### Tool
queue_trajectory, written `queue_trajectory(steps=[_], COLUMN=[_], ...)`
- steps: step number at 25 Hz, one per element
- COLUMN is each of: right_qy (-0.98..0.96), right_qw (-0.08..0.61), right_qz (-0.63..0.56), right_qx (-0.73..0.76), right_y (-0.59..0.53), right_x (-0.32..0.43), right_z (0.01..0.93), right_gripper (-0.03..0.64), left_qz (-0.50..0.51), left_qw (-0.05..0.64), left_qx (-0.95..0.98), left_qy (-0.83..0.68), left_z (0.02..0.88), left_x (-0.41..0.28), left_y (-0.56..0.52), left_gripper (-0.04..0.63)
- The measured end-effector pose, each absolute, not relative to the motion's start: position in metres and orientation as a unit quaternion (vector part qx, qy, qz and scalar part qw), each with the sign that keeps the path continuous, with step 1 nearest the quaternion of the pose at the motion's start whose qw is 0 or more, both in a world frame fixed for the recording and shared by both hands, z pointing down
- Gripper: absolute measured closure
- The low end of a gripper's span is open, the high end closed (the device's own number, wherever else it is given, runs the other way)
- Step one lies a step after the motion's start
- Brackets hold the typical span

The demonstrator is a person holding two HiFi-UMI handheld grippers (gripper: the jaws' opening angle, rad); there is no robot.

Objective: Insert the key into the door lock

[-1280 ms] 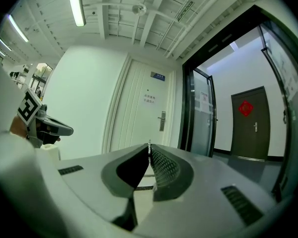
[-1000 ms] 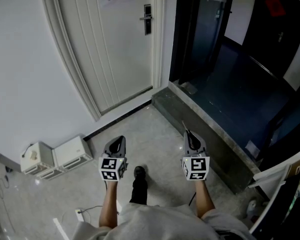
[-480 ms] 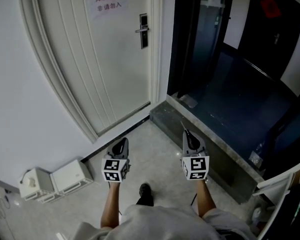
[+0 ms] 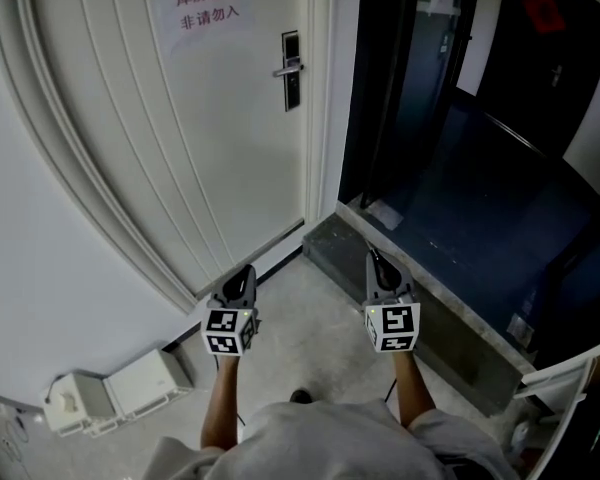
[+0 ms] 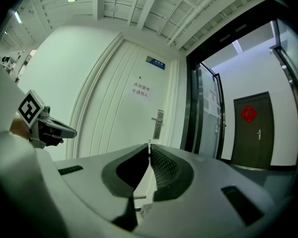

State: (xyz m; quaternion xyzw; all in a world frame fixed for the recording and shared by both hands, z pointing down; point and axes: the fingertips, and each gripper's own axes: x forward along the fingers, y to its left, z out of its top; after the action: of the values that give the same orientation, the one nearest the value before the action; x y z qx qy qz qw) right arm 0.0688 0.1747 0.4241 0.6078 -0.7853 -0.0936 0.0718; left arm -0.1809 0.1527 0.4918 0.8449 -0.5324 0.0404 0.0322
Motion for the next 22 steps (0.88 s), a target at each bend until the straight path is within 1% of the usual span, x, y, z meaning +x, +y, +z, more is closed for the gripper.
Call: queue_trajectory(steps=[6,17,22], right_qy=[-0.785,-0.787,-0.791], right_qw=[0.085,0.099,0.100], right_qz=[-0.088,-0.070,-0.074], right_qx=[0.607,0.605,0.599], right_y=[0.127,0.063,0.009], right_x=[0.058,0.071,0.083], right_z=[0.437,0.465,0.474], right_gripper=[0.586,0.586,0.586], left_qz=[0.043,0.061,0.065], left_qw=[0.034,0.045,0.043], left_qx=[0.851,0.848,0.844], left_qy=[-0.522,-0.524,-0.531], left_z=[0.497,0.520,0.525], left_x=[-0.184,-0.177,-0.167], left_y=[0.102,0.040,-0.010], left_gripper=[0.578,0.578,0.578])
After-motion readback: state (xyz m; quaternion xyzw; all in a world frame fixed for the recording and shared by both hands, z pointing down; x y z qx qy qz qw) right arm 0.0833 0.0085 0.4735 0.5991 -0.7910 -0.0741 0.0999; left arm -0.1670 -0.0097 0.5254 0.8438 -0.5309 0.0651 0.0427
